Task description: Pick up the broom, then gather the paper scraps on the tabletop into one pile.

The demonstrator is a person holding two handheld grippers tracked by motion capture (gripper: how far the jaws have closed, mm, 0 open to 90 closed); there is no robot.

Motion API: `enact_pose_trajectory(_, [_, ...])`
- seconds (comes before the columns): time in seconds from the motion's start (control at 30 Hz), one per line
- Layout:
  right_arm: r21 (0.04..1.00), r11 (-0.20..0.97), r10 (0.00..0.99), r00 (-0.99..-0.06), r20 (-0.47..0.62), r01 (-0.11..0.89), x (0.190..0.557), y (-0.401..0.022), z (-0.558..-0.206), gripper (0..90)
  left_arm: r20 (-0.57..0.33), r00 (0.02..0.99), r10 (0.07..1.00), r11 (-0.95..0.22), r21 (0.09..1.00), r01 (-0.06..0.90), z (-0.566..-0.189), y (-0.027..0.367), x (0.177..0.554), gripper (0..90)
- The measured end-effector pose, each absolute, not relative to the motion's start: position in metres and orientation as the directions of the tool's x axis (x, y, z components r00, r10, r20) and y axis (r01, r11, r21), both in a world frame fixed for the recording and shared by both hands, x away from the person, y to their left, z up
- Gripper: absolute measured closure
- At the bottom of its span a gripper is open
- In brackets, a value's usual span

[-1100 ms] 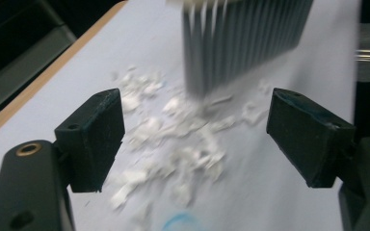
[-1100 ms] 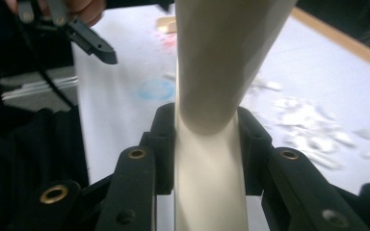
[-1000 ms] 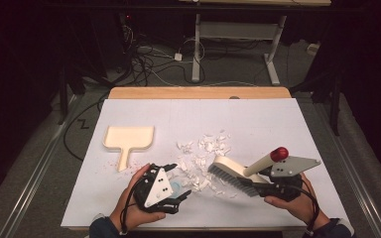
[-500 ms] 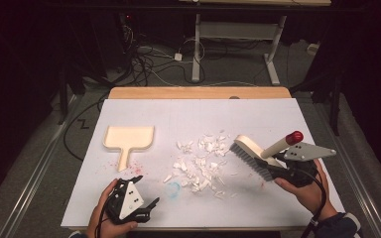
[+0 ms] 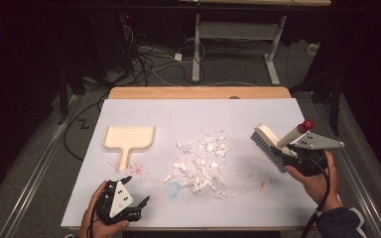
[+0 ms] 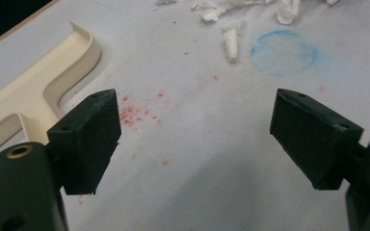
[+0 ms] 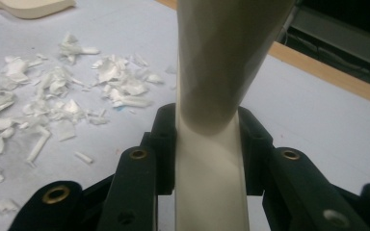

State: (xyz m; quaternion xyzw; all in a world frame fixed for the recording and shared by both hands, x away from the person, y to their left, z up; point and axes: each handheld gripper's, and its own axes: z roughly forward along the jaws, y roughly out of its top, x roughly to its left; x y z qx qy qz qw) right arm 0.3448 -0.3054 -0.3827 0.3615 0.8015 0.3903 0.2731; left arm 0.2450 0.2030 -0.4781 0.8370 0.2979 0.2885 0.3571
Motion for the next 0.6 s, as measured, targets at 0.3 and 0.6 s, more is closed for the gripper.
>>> enact_pose_trajectory(0.3, [0.806, 0.417, 0.823, -0.550, -0.140, 0.420, 0.368, -0.297, -0.392, 67.9, 0.247, 0.652, 0.717, -0.547, 0.780, 0.306, -0.478, 0.205, 0.246, 17.3])
enact_pose_trajectory(0.6, [0.730, 0.547, 0.805, -0.495, -0.326, 0.409, 0.417, -0.257, -0.416, 67.9, 0.261, 0.662, 0.702, -0.570, 0.764, 0.302, -0.479, 0.200, 0.247, 17.3])
